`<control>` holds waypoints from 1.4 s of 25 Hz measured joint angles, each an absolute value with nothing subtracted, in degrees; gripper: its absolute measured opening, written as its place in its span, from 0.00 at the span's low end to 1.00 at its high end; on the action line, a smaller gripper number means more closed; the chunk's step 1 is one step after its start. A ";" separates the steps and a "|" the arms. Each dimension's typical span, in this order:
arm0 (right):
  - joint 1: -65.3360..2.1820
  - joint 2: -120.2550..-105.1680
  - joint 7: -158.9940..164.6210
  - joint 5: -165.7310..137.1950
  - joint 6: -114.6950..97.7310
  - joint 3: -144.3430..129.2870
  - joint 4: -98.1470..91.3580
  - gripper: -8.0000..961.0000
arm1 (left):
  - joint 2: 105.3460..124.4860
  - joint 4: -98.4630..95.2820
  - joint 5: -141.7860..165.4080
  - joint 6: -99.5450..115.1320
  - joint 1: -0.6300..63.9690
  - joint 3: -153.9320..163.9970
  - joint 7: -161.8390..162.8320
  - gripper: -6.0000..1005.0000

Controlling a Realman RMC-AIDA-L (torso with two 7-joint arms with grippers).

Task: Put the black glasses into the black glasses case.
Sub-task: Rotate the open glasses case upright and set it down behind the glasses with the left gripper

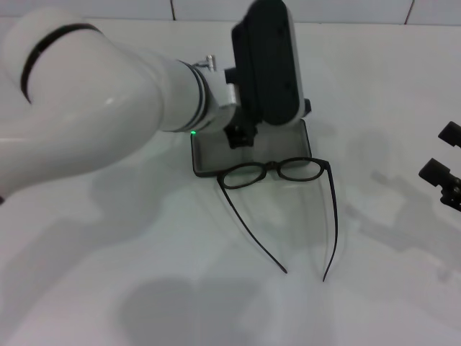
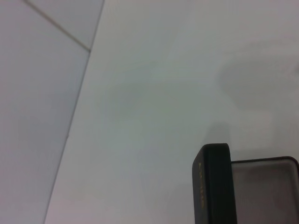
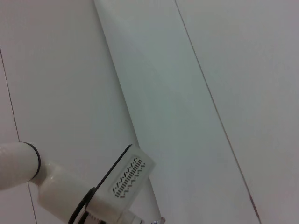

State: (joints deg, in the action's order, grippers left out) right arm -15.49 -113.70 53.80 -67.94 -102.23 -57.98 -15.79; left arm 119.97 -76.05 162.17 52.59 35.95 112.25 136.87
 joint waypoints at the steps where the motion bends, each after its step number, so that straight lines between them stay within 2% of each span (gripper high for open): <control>1: -15.51 -113.72 53.69 -67.94 -102.23 -57.99 -15.72 0.82 | 120.01 -75.99 162.17 52.41 36.05 112.84 136.45 0.23; 29: -15.73 -113.72 53.61 -67.93 -101.86 -58.54 -15.56 0.81 | 120.16 -70.71 162.36 46.06 38.46 117.48 132.64 0.26; 34: -15.71 -113.72 53.59 -67.93 -101.80 -58.54 -15.55 0.80 | 120.14 -71.40 162.35 46.31 38.48 117.50 132.46 0.43; 35: -15.69 -113.72 53.58 -67.93 -101.78 -58.54 -15.56 0.80 | 120.14 -71.93 162.34 46.38 38.39 117.51 132.46 0.43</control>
State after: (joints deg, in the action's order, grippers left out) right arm -15.69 -113.72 53.58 -67.93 -101.78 -58.54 -15.56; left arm 120.14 -71.93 162.34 46.38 38.39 117.51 132.46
